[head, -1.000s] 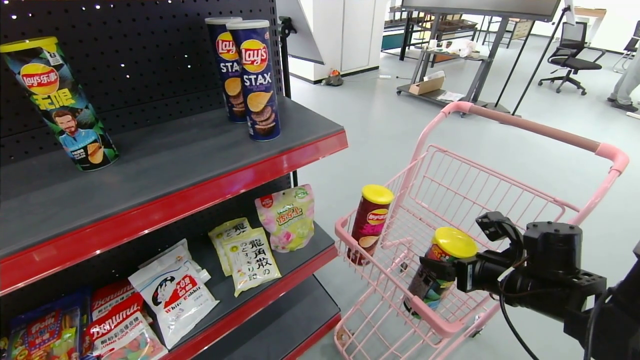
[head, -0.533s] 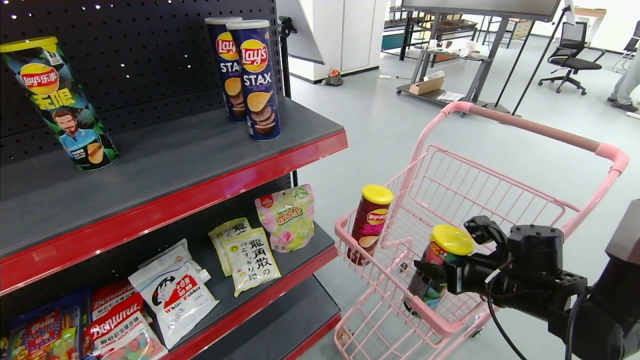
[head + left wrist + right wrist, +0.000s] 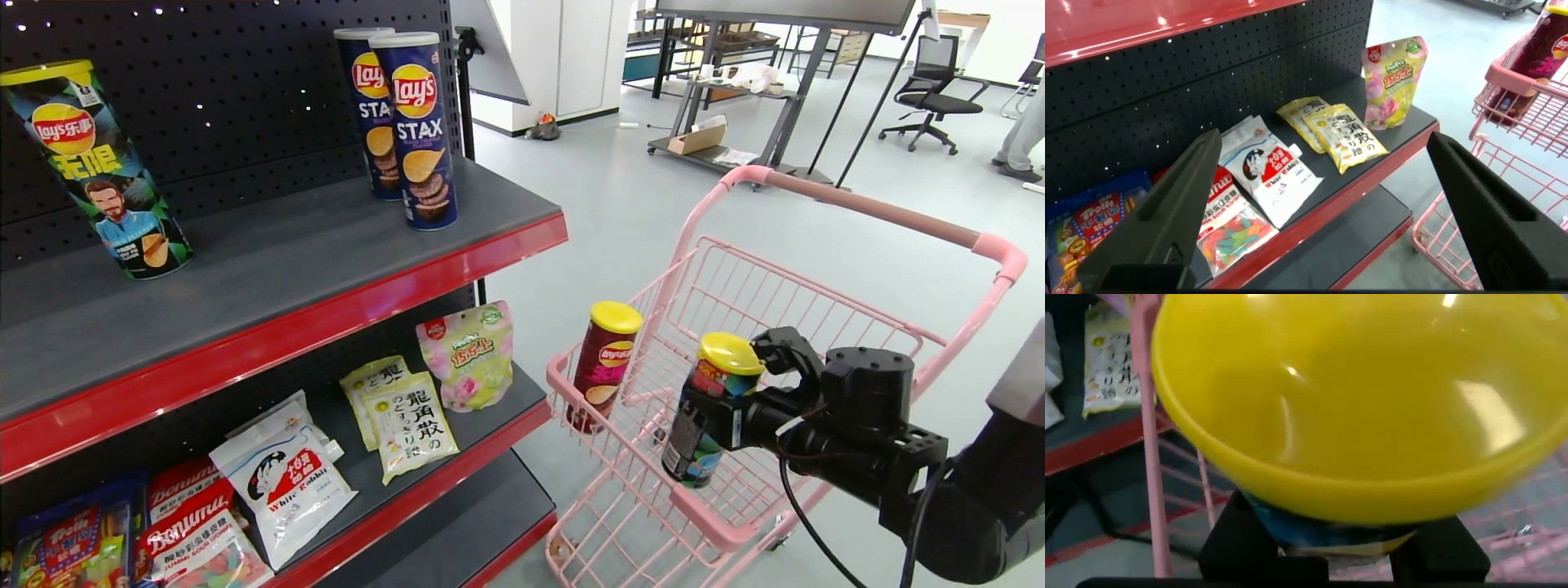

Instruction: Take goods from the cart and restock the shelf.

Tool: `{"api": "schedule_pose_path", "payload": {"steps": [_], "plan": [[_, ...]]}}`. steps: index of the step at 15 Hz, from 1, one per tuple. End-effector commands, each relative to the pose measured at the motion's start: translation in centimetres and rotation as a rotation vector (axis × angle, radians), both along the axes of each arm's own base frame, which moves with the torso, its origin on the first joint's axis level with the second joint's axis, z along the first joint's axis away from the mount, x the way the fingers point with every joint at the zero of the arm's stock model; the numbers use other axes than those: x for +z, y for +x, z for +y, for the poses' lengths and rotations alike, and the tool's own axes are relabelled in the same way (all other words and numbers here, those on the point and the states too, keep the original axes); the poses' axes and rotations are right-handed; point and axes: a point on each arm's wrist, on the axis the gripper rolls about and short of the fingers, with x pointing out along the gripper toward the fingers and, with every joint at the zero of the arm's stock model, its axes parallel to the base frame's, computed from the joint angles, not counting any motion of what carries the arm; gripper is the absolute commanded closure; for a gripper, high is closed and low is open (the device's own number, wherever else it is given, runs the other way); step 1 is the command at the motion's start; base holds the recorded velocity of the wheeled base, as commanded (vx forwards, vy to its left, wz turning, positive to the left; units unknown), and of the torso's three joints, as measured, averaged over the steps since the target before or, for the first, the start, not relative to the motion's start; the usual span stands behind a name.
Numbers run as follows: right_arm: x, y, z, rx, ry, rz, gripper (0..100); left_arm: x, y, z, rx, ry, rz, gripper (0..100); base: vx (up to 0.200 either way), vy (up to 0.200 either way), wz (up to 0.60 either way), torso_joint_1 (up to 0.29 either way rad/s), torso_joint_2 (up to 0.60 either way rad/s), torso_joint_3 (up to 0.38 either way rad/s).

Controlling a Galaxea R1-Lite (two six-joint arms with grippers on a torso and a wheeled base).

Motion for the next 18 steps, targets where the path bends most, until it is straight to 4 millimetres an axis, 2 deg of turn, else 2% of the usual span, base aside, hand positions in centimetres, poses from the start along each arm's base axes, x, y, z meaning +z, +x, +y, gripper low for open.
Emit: {"api": "schedule_pose_path", "payload": {"steps": [1, 2, 3, 5, 7, 8, 9, 10, 11, 12, 13, 14, 16, 18], "plan": [[4.4, 0.4, 0.0, -0.021, -0.008, -0.134, 100, 0.0, 0.0, 0.0, 0.001, 0.0, 0.001, 0, 0.0, 0.0, 0.0, 0.0, 0.0, 0.0], [6.6, -0.1, -0.2, -0.032, -0.028, -0.139, 100, 0.0, 0.0, 0.0, -0.001, 0.0, 0.001, 0, 0.0, 0.0, 0.0, 0.0, 0.0, 0.0], [10.4, -0.9, -0.5, -0.044, -0.042, -0.149, 100, 0.0, 0.0, 0.0, 0.001, 0.0, 0.001, 0, 0.0, 0.0, 0.0, 0.0, 0.0, 0.0], [15.5, -2.8, -1.0, -0.092, -0.063, -0.196, 100, 0.0, 0.0, 0.0, -0.001, 0.0, 0.001, 0, 0.0, 0.0, 0.0, 0.0, 0.0, 0.0], [19.0, -6.8, -2.3, -0.205, -0.159, -0.191, 100, 0.0, 0.0, 0.0, 0.001, 0.0, 0.001, 0, 0.0, 0.0, 0.0, 0.0, 0.0, 0.0], [20.1, -9.1, -2.8, -0.218, -0.17, -0.183, 100, 0.0, 0.0, 0.0, 0.001, 0.0, 0.001, 0, 0.0, 0.0, 0.0, 0.0, 0.0, 0.0], [20.5, -11.5, -3.1, -0.202, -0.135, -0.206, 100, 0.0, 0.0, 0.0, 0.001, 0.0, 0.001, 0, 0.0, 0.0, 0.0, 0.0, 0.0, 0.0], [20.0, -13.7, -3.8, -0.206, -0.129, -0.219, 100, 0.0, 0.0, 0.0, -0.001, 0.0, 0.001, 0, 0.0, 0.0, 0.0, 0.0, 0.0, 0.0], [19.5, -15.0, -4.2, -0.208, -0.128, -0.226, 100, 0.0, 0.0, 0.0, -0.001, 0.0, 0.001, 0, 0.0, 0.0, 0.0, 0.0, 0.0, 0.0], [18.4, -17.4, -5.0, -0.222, -0.147, -0.223, 100, 0.0, 0.0, 0.0, 0.001, 0.0, 0.001, 0, 0.0, 0.0, 0.0, 0.0, 0.0, 0.0], [16.9, -21.0, -6.2, -0.227, -0.188, -0.201, 100, 0.0, 0.0, 0.0, 0.001, 0.0, 0.001, 0, 0.0, 0.0, 0.0, 0.0, 0.0, 0.0], [16.3, -22.7, -6.8, -0.229, -0.196, -0.192, 100, 0.0, 0.0, 0.0, 0.001, 0.0, 0.001, 0, 0.0, 0.0, 0.0, 0.0, 0.0, 0.0], [15.5, -24.8, -7.5, -0.256, -0.217, -0.203, 100, 0.0, 0.0, 0.0, -0.001, 0.0, 0.001, 0, 0.0, 0.0, 0.0, 0.0, 0.0, 0.0], [15.1, -25.8, -7.9, -0.312, -0.22, -0.215, 100, 0.0, 0.0, 0.0, -0.001, 0.0, 0.0, 0, 0.0, 0.0, 0.0, 0.0, 0.0, 0.0]]}}
